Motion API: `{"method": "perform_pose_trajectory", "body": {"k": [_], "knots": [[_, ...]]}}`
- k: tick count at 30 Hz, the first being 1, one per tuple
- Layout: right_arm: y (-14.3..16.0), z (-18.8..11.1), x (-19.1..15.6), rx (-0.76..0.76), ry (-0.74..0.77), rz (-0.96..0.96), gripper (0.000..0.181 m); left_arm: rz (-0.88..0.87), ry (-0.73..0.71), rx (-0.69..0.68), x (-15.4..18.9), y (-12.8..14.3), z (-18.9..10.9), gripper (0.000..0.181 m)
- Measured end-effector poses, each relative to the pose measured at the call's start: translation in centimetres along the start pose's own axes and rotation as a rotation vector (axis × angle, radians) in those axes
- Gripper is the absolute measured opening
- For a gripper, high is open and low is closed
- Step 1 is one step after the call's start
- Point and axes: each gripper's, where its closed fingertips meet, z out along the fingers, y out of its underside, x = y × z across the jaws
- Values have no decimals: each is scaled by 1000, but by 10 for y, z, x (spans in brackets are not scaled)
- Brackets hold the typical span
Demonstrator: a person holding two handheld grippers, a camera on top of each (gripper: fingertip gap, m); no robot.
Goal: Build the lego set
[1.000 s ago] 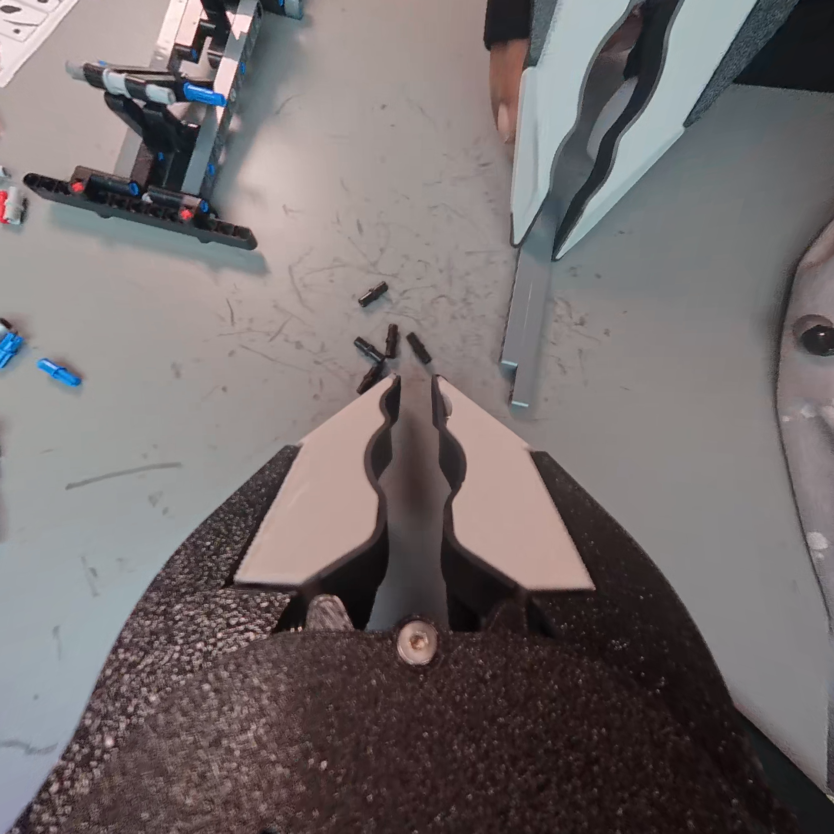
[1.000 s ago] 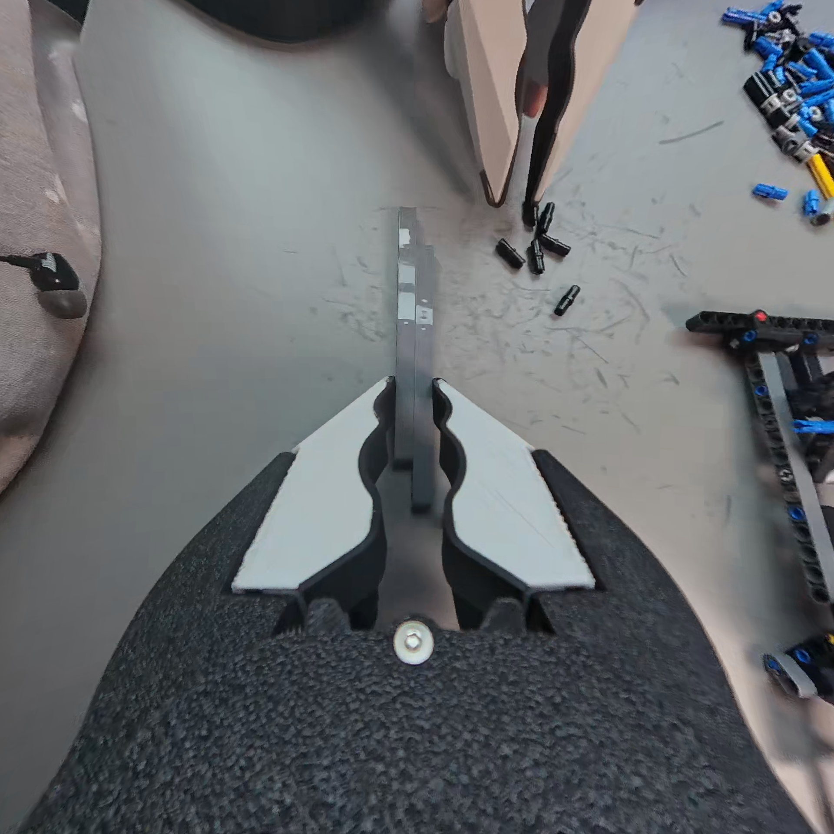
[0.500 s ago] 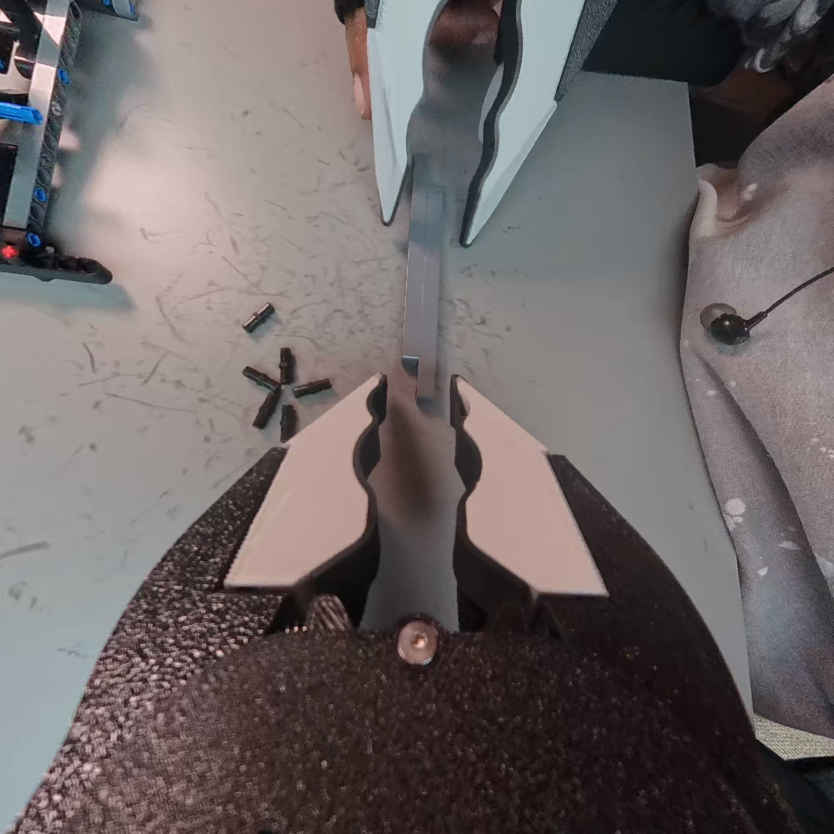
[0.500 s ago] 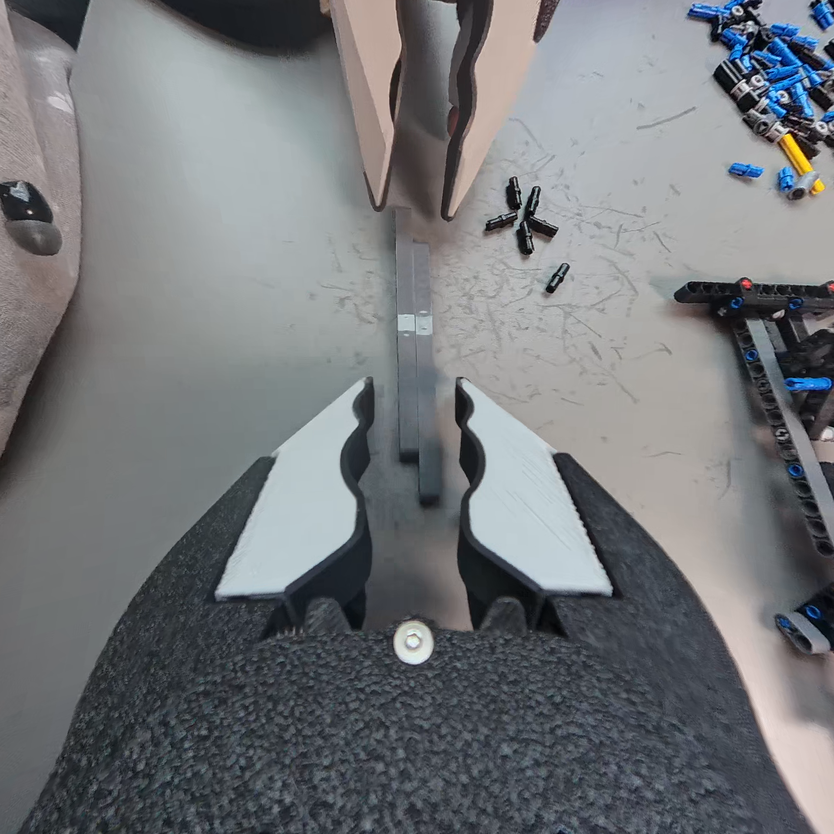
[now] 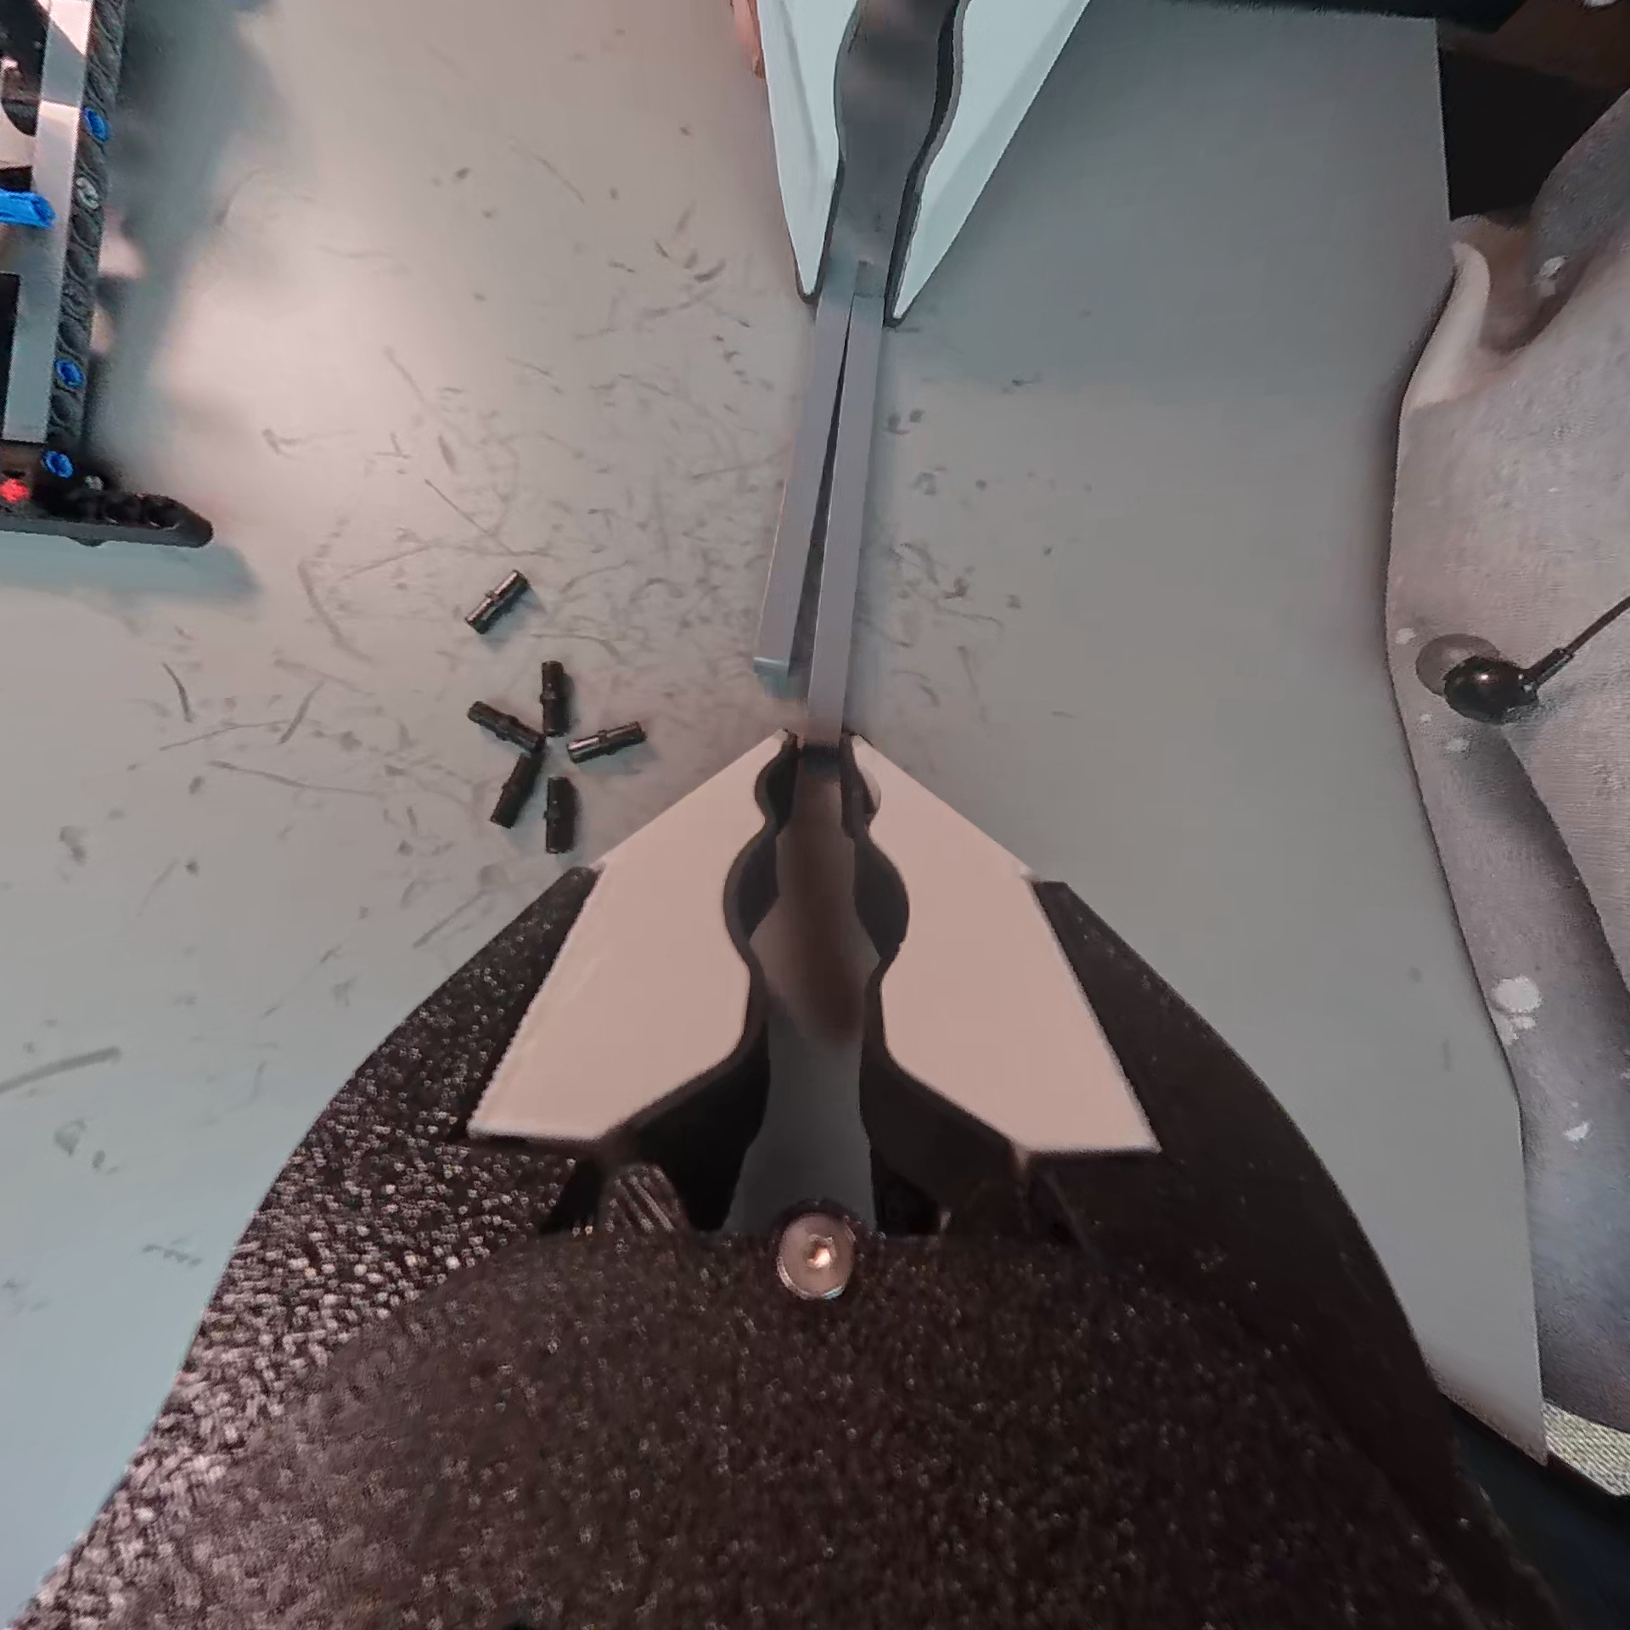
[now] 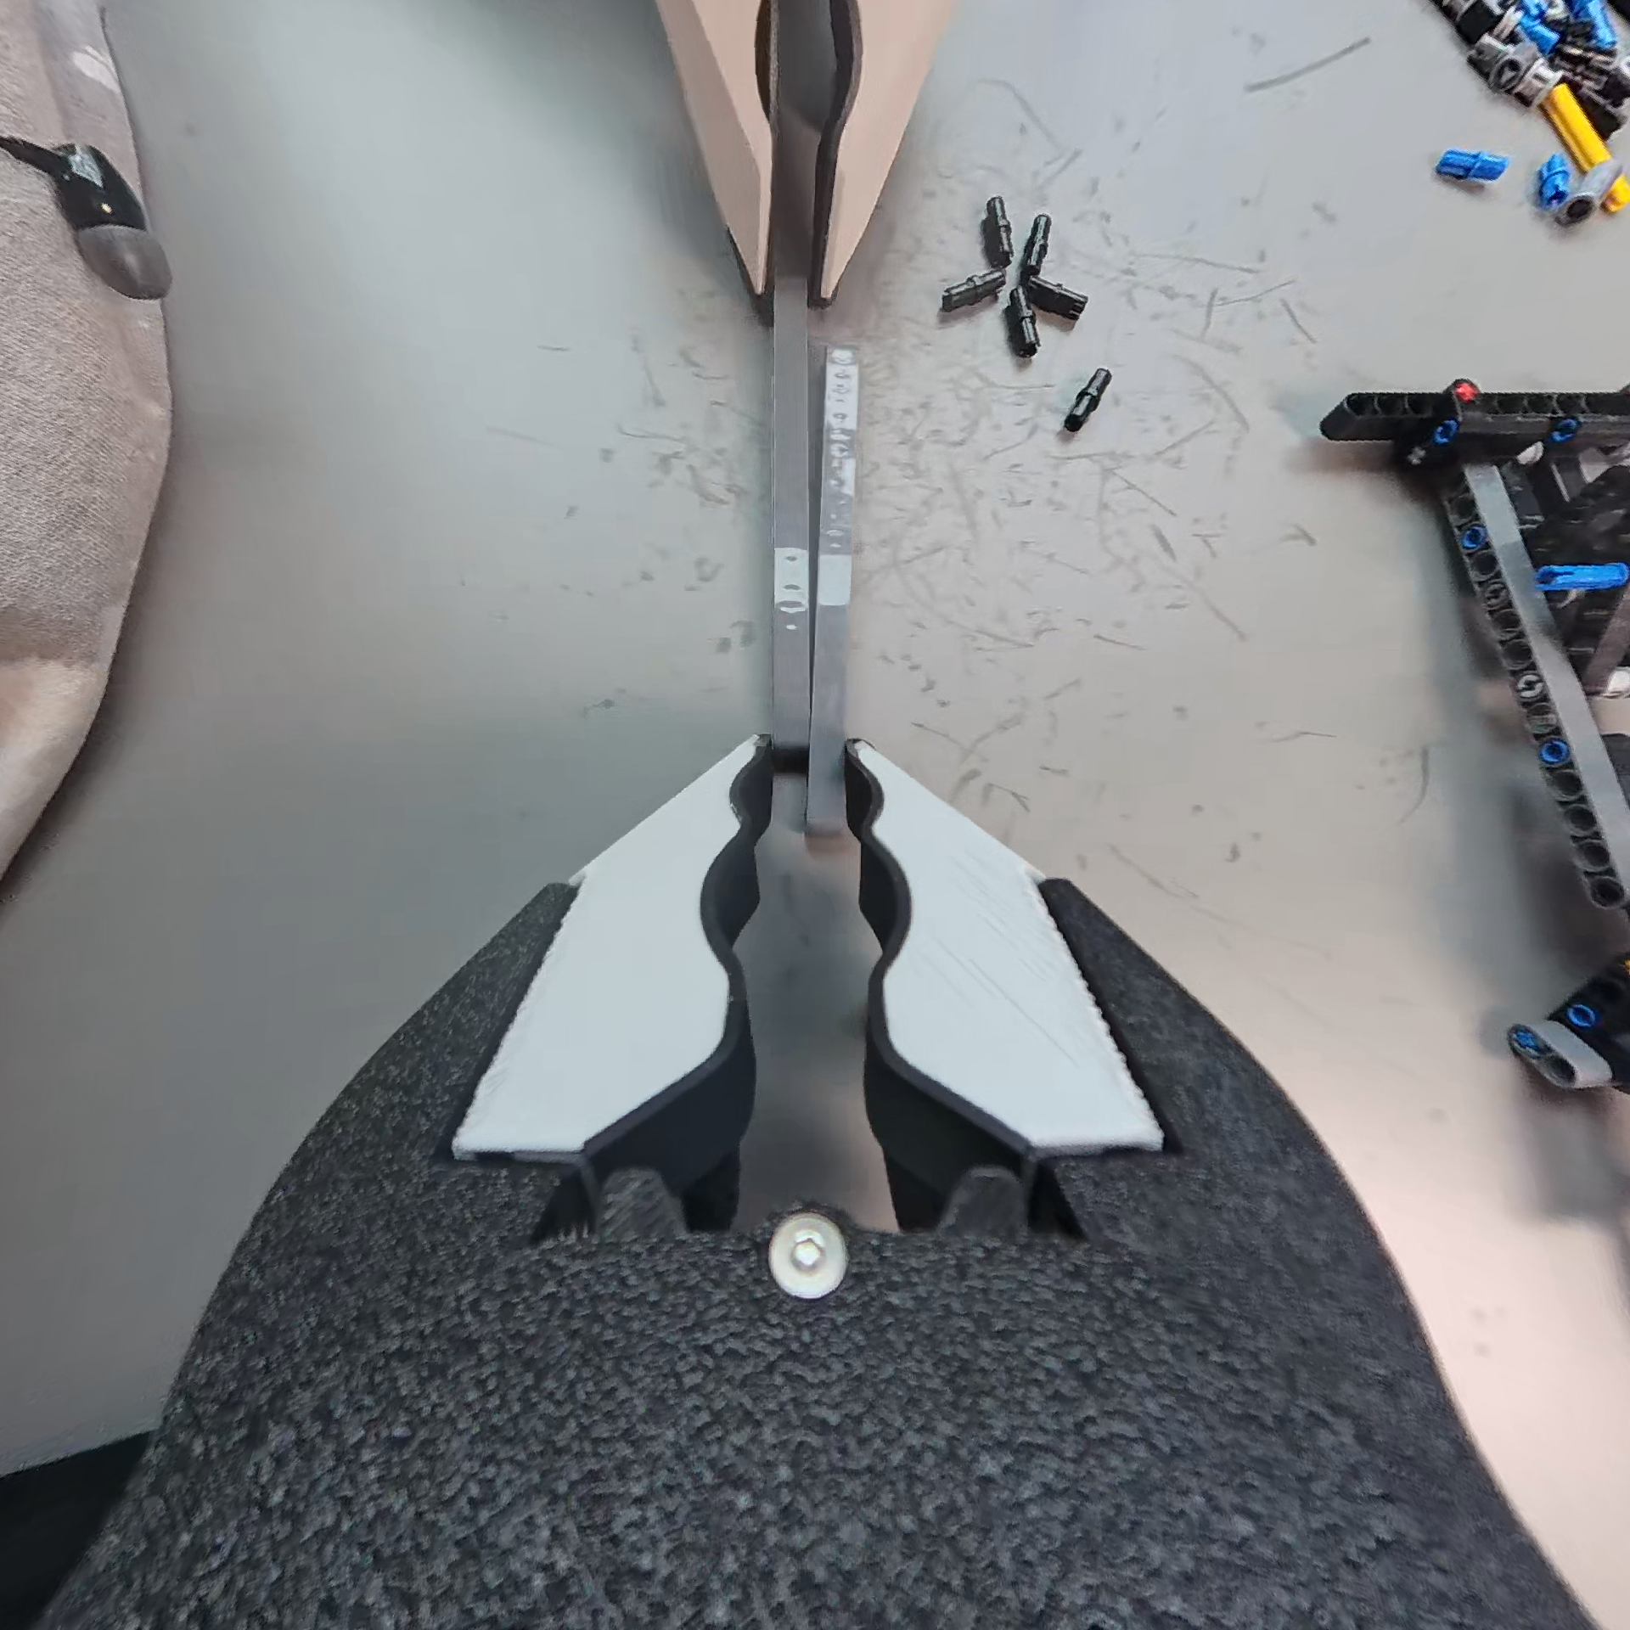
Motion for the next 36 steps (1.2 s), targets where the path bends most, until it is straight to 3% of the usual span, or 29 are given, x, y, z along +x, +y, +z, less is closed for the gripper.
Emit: {"method": "perform_pose_trajectory", "body": {"k": [6, 12, 22, 29, 36], "knots": [[9, -8, 6, -9, 25, 31, 15, 12, -8, 0, -1, 0, 0, 7], [17, -13, 15, -13, 59, 62, 15, 8, -29, 25, -5, -4, -2, 27], [14, -10, 26, 0, 92, 42, 12, 33, 7, 57, 5, -11, -6, 26], [9, -4, 29, -61, -40, -21, 12, 43, 109, 104, 30, -27, -5, 37], [3, 2, 32, -57, -69, -9, 11, 17, 73, 119, 37, -43, 16, 45]]}}
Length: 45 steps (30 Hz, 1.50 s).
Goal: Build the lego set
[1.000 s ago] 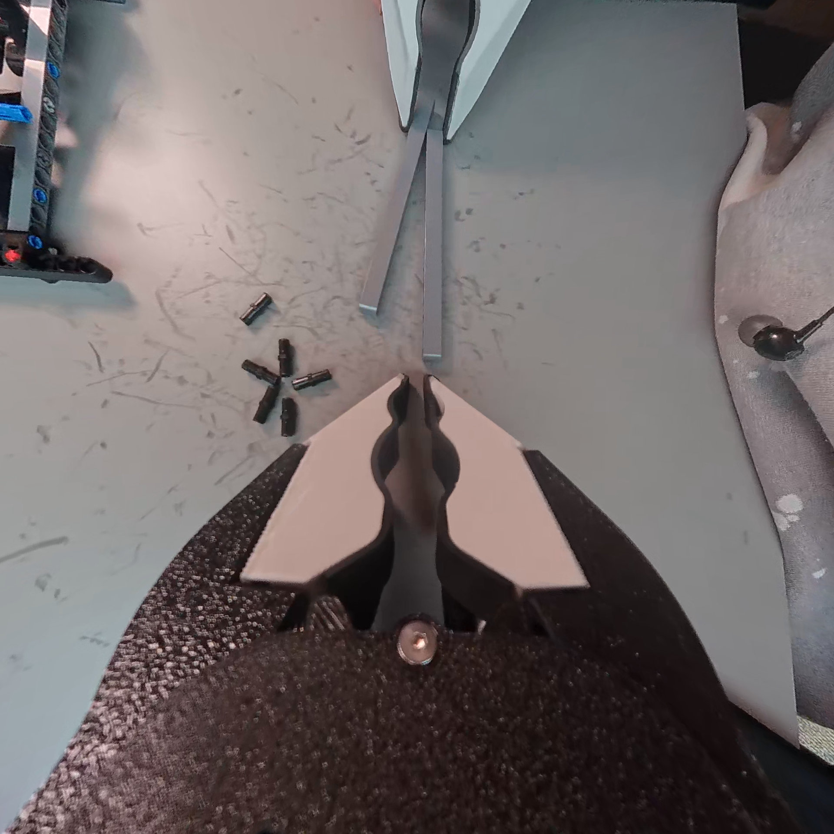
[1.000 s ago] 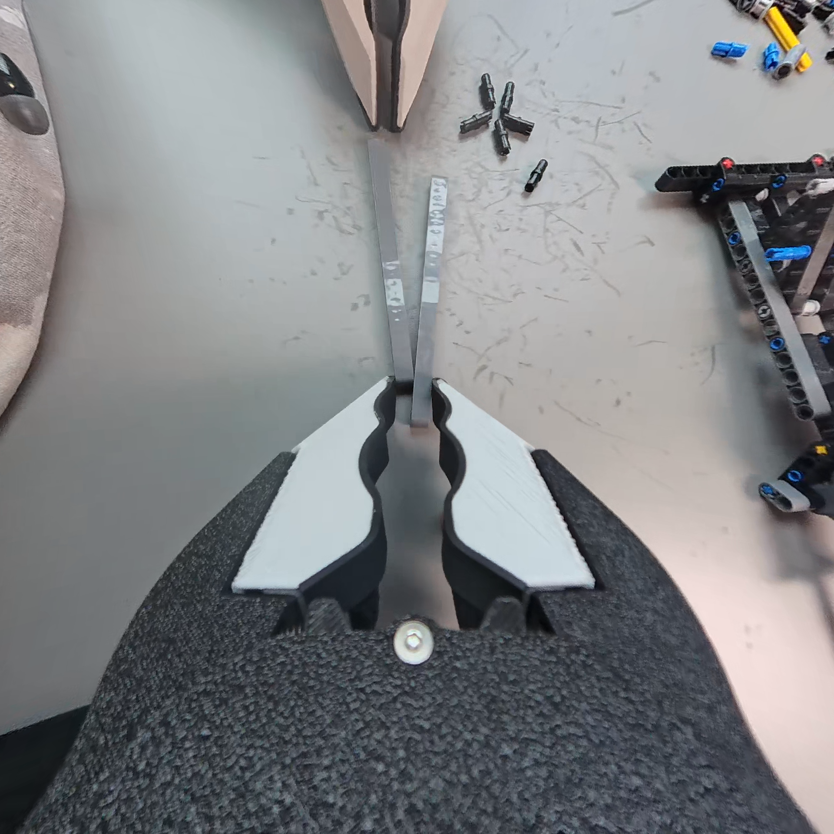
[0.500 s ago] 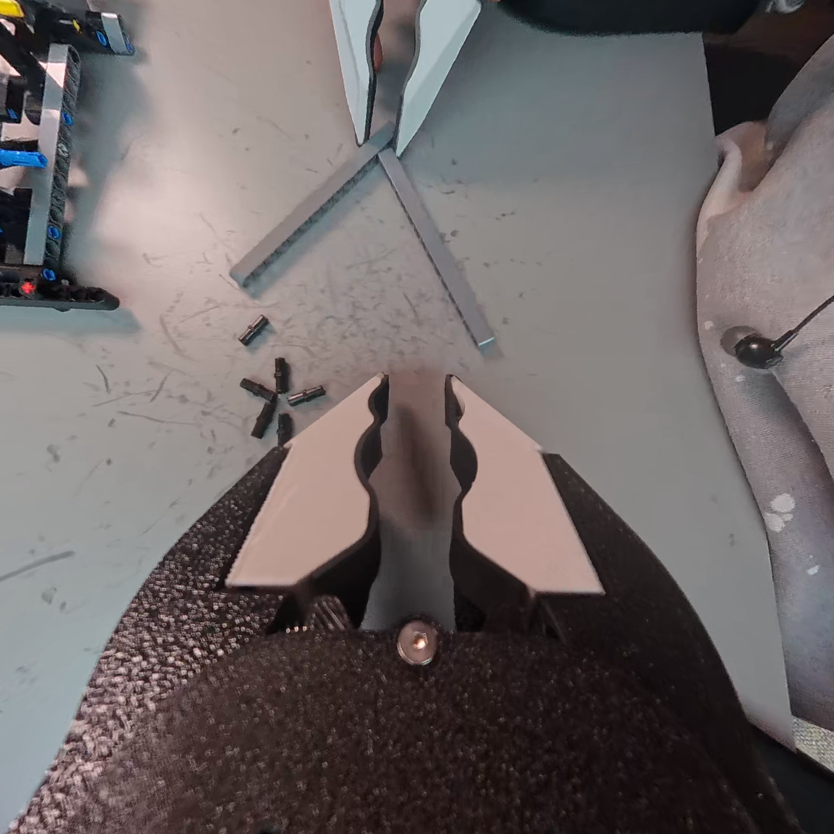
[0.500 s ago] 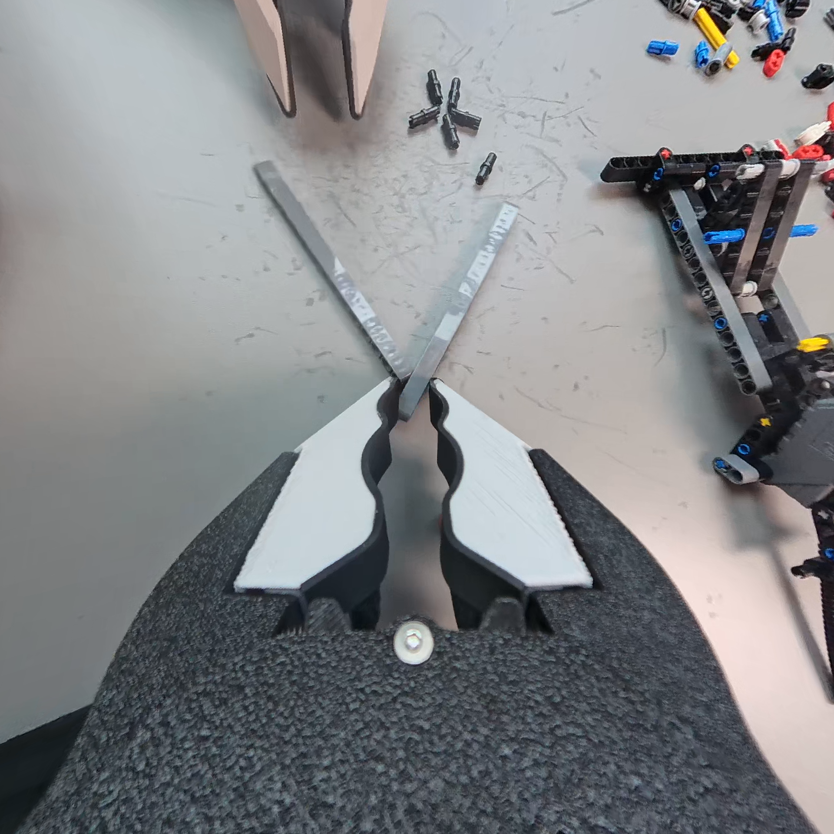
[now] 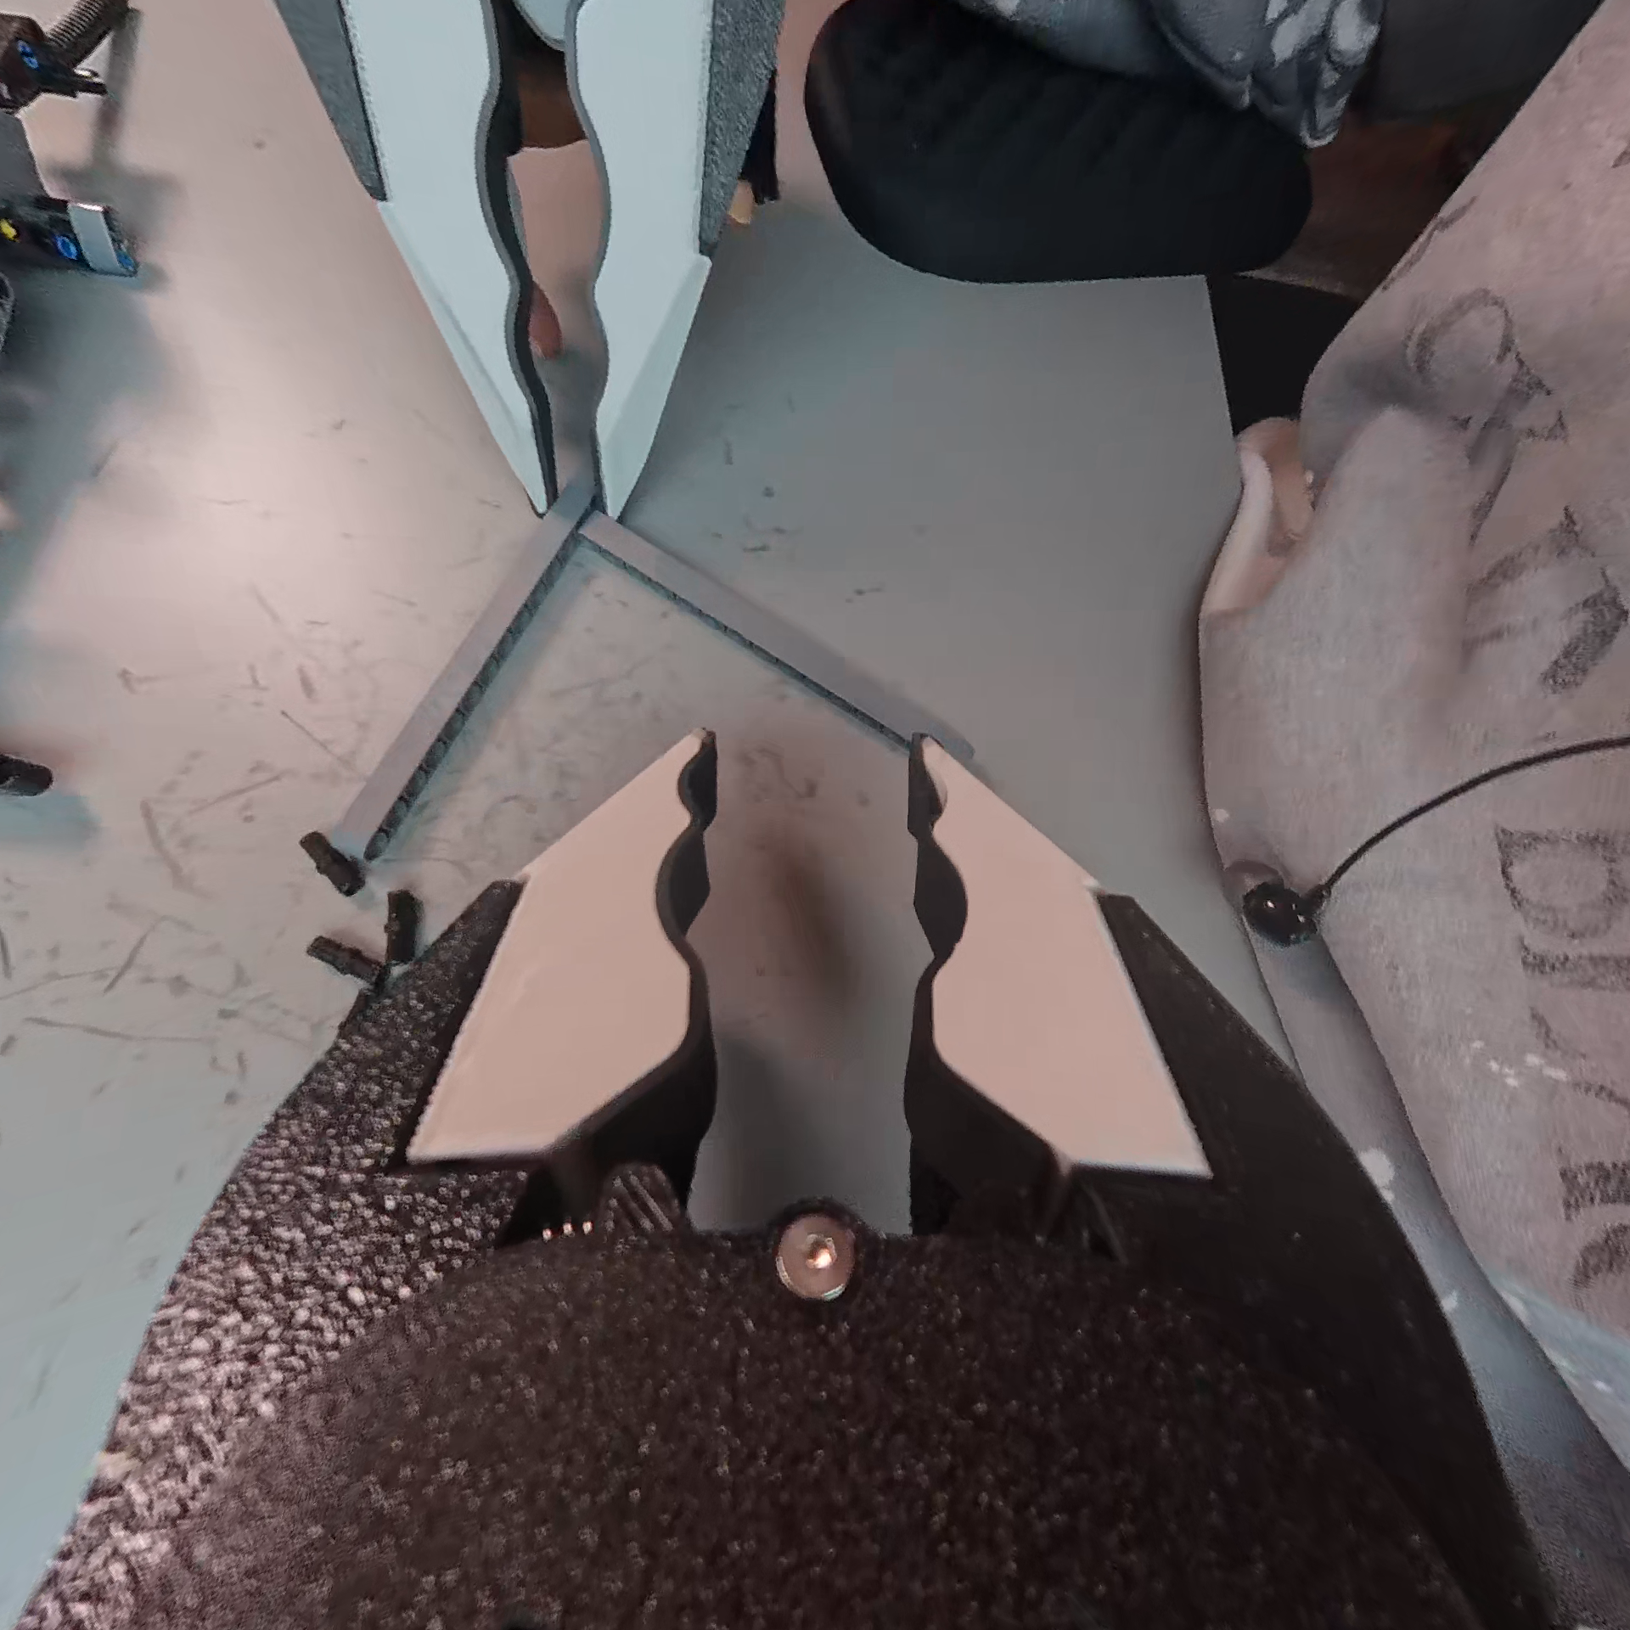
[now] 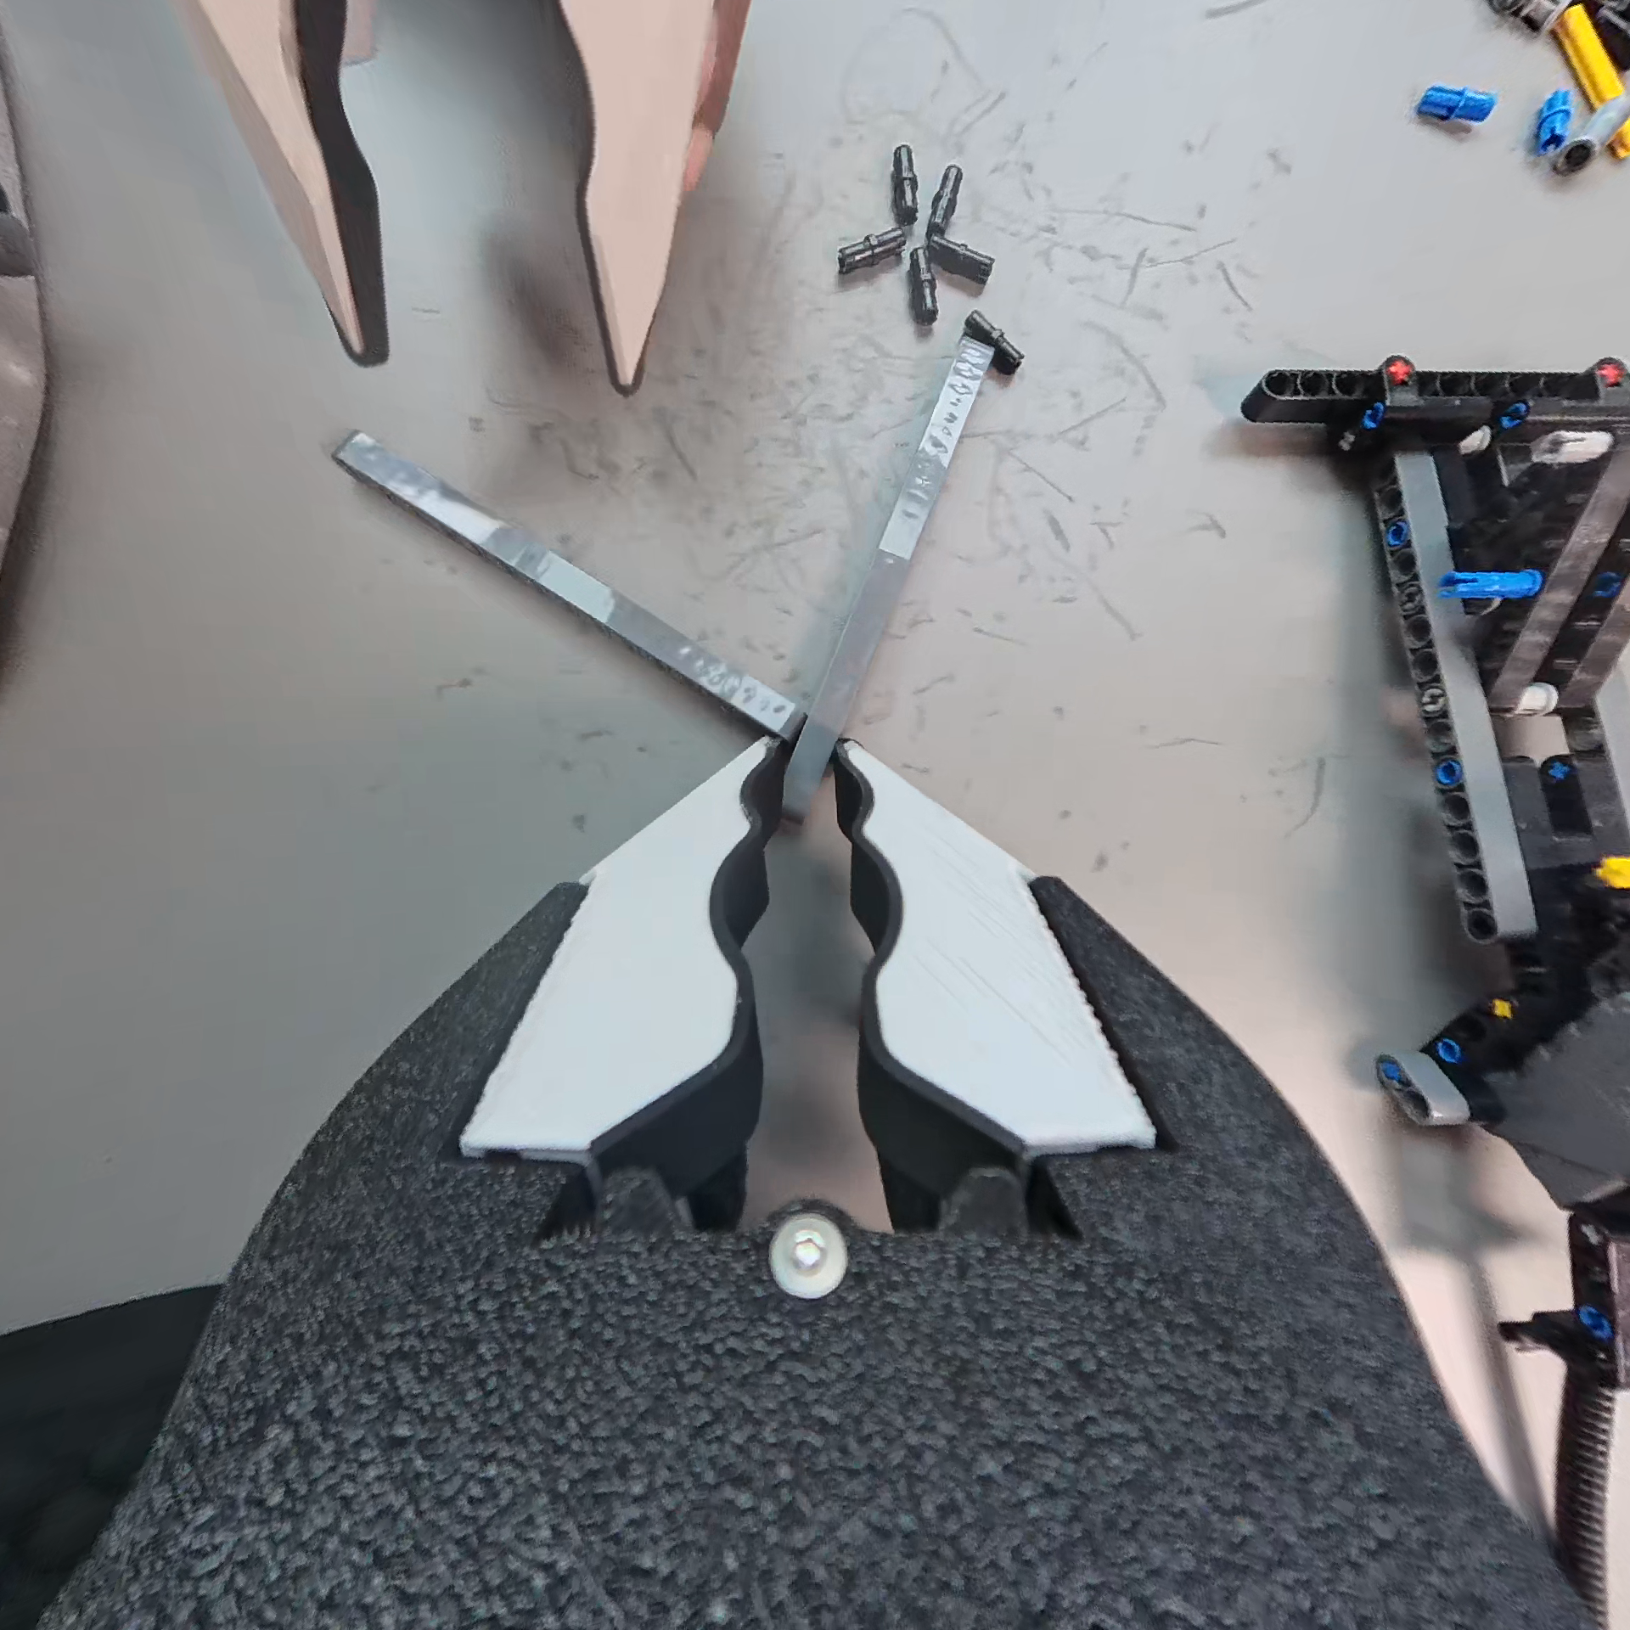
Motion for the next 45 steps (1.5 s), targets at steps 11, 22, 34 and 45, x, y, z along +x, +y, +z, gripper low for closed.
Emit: {"method": "perform_pose_trajectory", "body": {"k": [11, 22, 34, 45], "knots": [[1, 0, 1, -22, 87, 138, 9, -181, -102, 42, -8, -31, 33, 58], [9, -7, 0, 17, 82, 94, 9, 6, -184, -99, -8, -16, 49, 27], [24, -18, 8, 0, 88, 89, 10, 200, 172, -145, 22, 2, 33, 19], [14, -10, 12, -21, -2, 4, 8, 304, 313, -155, 22, -8, 41, 26]]}}
